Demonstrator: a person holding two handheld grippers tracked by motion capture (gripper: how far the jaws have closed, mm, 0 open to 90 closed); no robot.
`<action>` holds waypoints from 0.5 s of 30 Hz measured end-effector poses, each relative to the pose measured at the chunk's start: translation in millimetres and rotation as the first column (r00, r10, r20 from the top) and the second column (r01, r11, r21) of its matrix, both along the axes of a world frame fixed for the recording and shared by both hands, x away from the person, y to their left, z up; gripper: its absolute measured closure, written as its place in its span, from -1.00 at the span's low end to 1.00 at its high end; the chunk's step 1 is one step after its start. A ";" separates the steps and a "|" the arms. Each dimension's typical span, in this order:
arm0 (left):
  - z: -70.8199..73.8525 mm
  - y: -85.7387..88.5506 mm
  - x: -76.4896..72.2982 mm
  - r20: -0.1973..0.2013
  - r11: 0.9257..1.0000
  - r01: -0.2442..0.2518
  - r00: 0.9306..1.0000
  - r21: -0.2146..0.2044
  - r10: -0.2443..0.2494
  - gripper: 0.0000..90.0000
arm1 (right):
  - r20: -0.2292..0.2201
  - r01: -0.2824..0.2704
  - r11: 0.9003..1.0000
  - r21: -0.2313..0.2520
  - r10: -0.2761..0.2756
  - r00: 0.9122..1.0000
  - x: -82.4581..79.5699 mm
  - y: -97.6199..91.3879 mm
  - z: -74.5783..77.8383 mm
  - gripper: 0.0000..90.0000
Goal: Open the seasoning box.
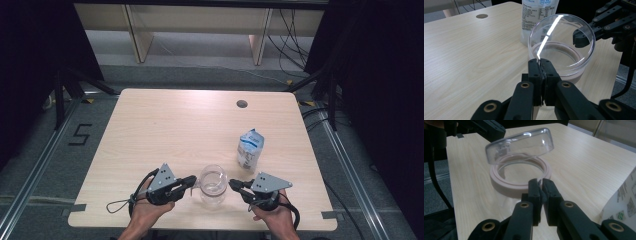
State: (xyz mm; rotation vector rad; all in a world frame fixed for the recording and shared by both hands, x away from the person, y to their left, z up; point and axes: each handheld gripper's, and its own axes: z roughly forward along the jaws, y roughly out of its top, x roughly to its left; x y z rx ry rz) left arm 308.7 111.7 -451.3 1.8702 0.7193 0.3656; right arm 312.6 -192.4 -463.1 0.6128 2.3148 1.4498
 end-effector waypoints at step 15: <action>-1.3 4.7 2.5 0.004 1.000 -0.002 1.000 -0.023 0.002 0.80 | 0.027 -0.028 1.000 -0.005 0.028 0.999 2.9 8.3 13.8 0.93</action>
